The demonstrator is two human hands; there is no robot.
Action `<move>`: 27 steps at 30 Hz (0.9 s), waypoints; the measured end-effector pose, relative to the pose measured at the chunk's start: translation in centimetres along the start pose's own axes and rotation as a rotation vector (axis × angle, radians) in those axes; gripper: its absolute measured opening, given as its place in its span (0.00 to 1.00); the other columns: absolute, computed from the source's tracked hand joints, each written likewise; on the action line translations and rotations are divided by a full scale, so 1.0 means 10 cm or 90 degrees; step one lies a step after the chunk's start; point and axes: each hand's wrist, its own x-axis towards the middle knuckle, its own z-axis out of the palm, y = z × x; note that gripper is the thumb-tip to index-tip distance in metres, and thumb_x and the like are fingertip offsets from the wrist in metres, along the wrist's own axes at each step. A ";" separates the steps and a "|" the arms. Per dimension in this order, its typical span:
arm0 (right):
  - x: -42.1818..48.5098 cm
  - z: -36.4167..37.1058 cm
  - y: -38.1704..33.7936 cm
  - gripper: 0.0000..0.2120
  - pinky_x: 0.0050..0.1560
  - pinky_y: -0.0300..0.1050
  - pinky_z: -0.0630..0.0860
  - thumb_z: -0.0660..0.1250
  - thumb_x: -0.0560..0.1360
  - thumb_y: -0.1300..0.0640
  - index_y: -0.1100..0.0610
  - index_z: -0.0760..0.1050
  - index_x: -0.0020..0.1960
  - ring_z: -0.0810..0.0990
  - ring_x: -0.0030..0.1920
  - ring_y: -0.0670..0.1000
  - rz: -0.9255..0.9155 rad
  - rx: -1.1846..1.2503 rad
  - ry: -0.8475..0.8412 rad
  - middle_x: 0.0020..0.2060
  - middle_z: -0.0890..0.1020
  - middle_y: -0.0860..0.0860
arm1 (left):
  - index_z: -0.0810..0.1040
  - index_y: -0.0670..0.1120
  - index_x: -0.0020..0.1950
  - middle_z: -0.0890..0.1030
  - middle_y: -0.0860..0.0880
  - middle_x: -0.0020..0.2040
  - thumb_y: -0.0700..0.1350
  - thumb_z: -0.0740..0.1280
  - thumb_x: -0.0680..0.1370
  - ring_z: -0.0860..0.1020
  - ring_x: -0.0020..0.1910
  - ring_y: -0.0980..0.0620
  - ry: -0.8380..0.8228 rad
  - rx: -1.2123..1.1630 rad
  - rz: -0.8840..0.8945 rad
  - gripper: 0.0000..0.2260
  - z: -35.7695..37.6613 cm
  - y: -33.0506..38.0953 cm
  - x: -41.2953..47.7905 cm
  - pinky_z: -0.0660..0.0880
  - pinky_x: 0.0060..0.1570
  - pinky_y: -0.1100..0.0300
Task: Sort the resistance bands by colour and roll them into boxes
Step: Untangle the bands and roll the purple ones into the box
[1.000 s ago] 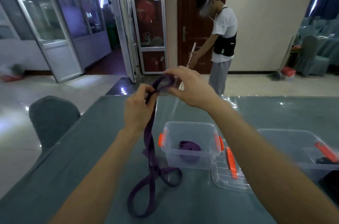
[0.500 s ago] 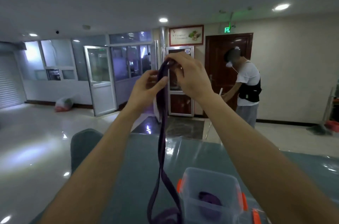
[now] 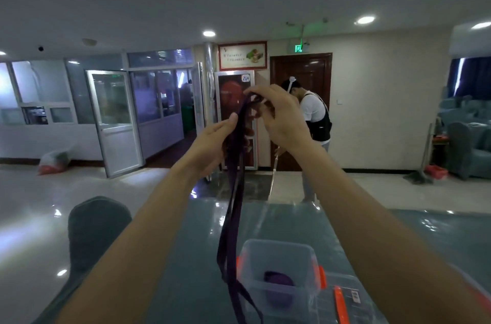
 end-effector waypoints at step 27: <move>-3.31 0.29 0.75 0.06 0.42 0.47 0.85 0.72 0.80 0.66 0.70 0.83 0.53 0.86 0.40 0.60 0.936 0.599 -0.087 0.45 0.84 0.65 | 0.86 0.45 0.58 0.90 0.46 0.49 0.39 0.86 0.67 0.89 0.50 0.51 -0.183 0.191 -0.179 0.21 0.56 -2.29 -1.25 0.84 0.53 0.60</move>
